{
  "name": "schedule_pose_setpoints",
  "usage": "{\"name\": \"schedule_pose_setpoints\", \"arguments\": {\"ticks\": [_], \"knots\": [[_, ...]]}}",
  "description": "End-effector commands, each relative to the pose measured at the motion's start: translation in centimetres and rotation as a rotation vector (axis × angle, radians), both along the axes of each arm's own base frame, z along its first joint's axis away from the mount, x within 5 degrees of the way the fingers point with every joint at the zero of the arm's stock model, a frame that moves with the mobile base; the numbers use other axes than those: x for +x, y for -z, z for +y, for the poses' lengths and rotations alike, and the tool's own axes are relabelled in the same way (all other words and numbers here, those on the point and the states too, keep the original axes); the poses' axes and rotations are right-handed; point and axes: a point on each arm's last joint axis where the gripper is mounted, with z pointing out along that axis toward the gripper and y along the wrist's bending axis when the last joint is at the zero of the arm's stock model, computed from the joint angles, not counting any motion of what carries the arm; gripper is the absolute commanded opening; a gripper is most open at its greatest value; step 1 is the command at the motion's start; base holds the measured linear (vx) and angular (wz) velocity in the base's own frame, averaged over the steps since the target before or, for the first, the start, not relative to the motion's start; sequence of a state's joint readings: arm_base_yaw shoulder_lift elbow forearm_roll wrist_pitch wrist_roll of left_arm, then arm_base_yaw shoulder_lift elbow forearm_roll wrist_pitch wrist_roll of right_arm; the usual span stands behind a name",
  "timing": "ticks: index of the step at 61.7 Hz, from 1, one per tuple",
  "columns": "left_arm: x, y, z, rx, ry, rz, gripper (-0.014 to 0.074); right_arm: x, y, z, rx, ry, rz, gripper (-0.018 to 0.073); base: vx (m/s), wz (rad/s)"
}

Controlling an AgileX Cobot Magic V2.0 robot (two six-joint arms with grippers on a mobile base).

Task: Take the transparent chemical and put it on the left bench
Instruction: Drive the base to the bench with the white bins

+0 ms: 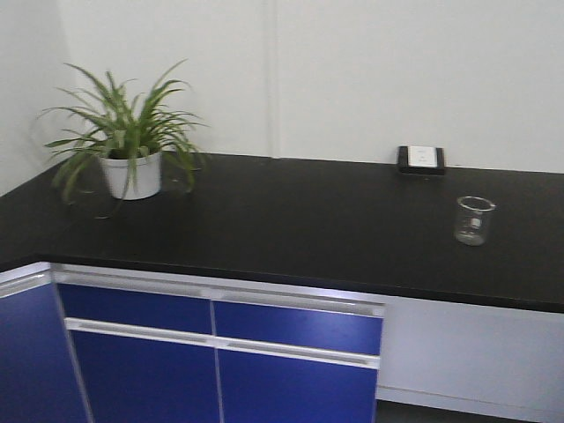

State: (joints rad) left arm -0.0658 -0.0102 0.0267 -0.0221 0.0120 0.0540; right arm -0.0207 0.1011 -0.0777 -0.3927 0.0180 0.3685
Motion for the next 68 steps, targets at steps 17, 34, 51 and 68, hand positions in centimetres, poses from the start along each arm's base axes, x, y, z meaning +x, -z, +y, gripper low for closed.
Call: {"name": "schedule_pose_setpoints", "arguments": {"ticks": [17, 34, 51, 68], "knots": [[-0.15, -0.27, 0.02, -0.014, 0.001, -0.081, -0.0003, -0.11, -1.65, 0.24, -0.005, -0.025, -0.091, -0.0003, -0.15, 0.86], [-0.15, -0.27, 0.02, -0.014, 0.001, -0.081, -0.0003, -0.10, -1.63, 0.23, -0.005, -0.024, -0.089, -0.0003, -0.08, 1.08], [-0.15, -0.27, 0.02, -0.014, 0.001, -0.081, -0.0003, -0.10, -1.63, 0.23, -0.005, -0.024, -0.089, -0.0003, 0.03, 1.02], [-0.15, -0.27, 0.02, -0.014, 0.001, -0.081, -0.0003, -0.10, -1.62, 0.23, -0.005, -0.024, -0.088, -0.0003, 0.12, 0.85]]}}
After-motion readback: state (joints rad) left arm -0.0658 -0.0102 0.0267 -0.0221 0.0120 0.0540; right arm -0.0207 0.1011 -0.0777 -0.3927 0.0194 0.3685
